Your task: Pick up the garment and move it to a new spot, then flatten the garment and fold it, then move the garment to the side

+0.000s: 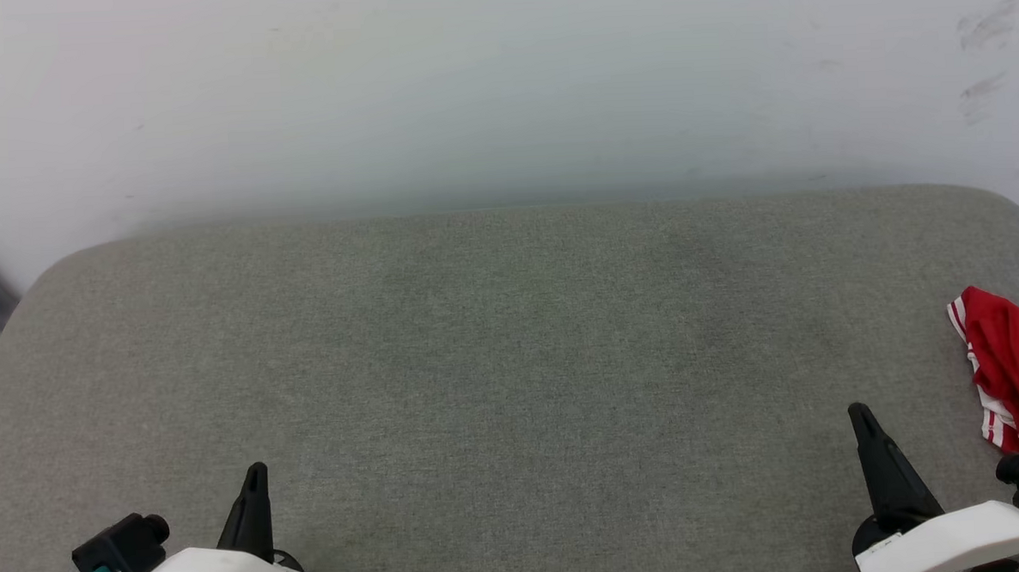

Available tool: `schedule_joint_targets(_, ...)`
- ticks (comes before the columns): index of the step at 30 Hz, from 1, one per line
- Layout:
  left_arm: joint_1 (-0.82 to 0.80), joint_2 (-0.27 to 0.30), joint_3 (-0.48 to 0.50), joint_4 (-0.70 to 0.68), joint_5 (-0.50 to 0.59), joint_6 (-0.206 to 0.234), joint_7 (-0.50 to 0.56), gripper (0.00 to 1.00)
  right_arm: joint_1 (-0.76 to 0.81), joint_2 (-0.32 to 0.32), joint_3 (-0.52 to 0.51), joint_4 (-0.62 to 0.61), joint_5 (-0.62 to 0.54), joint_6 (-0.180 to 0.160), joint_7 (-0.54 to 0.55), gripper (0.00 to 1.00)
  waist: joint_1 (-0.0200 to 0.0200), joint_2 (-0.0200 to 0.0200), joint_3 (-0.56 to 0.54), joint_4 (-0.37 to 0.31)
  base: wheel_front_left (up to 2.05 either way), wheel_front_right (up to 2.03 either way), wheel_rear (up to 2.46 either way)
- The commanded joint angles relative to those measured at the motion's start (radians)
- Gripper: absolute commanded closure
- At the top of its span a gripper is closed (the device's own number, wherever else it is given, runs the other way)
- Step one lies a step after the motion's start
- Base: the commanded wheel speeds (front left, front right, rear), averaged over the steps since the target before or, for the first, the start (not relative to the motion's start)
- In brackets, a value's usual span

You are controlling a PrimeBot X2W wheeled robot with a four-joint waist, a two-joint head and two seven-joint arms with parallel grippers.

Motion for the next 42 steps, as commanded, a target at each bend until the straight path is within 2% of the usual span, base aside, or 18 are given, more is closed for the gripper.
schedule_joint_targets(1, -0.036, 0.004, 0.016, -0.01, -0.021, -0.008, 0.004, 1.0, -0.032, -0.01, -0.002, -0.008, 0.03, 0.0, 0.001, 1.0, 0.0, 0.0, 0.0, 0.0, 0.0, 0.0, 0.0)
schedule_joint_targets(19, -0.064, -0.048, 0.078, 0.007, -0.217, -0.056, 0.066, 1.0, -0.076, -0.014, -0.013, 0.048, 0.283, 0.0, 0.018, 1.0, 0.0, 0.0, 0.01, 0.002, 0.0, 0.0, 0.0)
schedule_joint_targets(42, -0.093, -0.102, 0.144, 0.029, -0.42, -0.106, 0.133, 1.0, -0.122, -0.014, -0.028, 0.106, 0.542, 0.0, 0.04, 1.0, 0.0, 0.0, 0.023, 0.005, 0.0, 0.0, 0.0)
